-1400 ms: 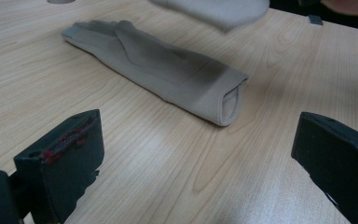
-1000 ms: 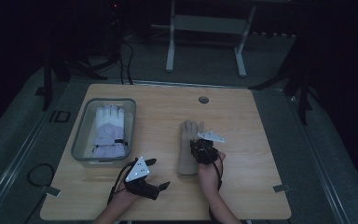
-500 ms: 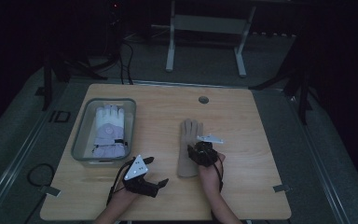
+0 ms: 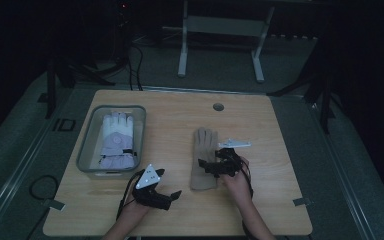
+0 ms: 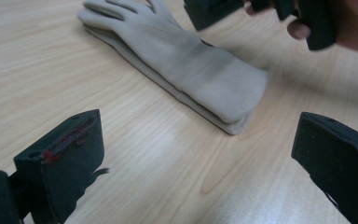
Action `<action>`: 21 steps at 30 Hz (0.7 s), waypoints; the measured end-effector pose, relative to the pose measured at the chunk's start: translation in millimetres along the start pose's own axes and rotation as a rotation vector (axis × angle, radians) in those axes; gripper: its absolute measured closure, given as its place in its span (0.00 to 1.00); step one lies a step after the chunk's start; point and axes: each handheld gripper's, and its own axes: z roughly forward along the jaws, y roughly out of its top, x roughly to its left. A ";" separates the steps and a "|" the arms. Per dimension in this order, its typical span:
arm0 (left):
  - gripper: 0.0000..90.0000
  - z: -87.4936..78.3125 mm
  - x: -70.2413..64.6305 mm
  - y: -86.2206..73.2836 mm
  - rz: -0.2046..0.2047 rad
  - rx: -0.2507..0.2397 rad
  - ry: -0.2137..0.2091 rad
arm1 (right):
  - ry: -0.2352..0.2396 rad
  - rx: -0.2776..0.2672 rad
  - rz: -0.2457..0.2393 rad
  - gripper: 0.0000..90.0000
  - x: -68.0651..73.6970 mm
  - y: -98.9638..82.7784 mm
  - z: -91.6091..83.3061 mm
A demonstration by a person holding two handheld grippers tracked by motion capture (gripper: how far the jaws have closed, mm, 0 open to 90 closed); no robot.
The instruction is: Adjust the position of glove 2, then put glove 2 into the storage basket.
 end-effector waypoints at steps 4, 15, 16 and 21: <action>0.03 5.9 -3.8 0.1 0.018 0.038 -0.016 | -0.012 -0.004 -0.100 0.16 -6.3 -0.8 -9.2; 0.13 13.7 -4.1 10.5 0.051 0.024 -0.030 | 0.007 0.026 -0.056 0.13 -23.7 5.7 -20.9; 0.14 14.8 -3.9 11.9 0.052 0.024 -0.038 | 0.003 0.030 -0.057 0.13 -24.5 6.6 -20.4; 0.16 21.1 -7.3 21.6 0.110 0.009 -0.089 | 0.013 0.018 -0.029 0.15 -35.1 14.7 -17.3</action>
